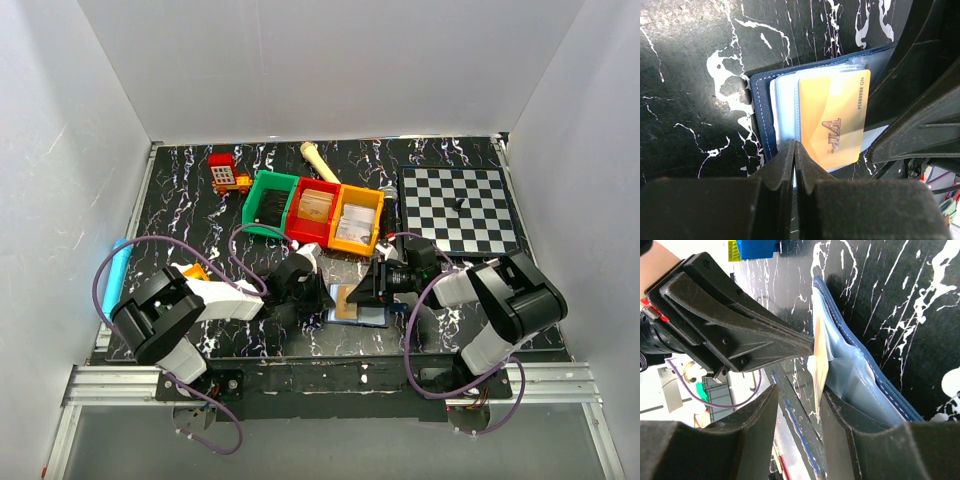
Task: Take the credit cards out of the card holder
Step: Remove the credit card from the card holder.
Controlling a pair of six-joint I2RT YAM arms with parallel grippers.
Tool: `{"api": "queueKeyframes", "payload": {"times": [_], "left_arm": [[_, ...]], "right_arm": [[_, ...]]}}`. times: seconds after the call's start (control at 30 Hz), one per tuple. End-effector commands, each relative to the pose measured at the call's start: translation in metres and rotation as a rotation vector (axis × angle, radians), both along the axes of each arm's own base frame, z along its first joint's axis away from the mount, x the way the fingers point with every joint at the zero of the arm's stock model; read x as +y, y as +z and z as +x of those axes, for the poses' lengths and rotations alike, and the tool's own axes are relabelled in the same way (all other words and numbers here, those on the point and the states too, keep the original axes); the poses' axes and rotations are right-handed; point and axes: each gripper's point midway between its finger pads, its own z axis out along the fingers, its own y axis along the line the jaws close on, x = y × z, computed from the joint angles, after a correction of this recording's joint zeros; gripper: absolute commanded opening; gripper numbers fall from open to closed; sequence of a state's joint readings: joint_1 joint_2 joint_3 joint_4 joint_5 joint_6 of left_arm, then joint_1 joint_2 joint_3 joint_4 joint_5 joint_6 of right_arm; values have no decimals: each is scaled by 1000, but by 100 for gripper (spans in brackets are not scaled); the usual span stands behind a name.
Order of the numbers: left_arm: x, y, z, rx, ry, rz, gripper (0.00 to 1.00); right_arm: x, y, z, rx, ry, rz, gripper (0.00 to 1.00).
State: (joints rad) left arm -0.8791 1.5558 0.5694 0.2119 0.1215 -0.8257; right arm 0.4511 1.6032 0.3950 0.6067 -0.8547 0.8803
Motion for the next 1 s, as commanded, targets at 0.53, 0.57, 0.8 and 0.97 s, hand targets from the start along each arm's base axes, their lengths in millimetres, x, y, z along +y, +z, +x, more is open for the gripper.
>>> {"api": "queueKeyframes", "payload": {"times": [0.53, 0.57, 0.8, 0.97], "left_arm": [[0, -23, -25, 52, -98, 82, 0], [-1, -22, -25, 51, -99, 81, 0], [4, -25, -24, 59, -74, 99, 0], [17, -34, -24, 87, -8, 148, 0]], "right_arm": [[20, 9, 8, -14, 55, 58, 49], [21, 9, 8, -12, 59, 59, 49], [21, 6, -2, 23, 90, 65, 50], [16, 5, -10, 19, 101, 42, 48]]}}
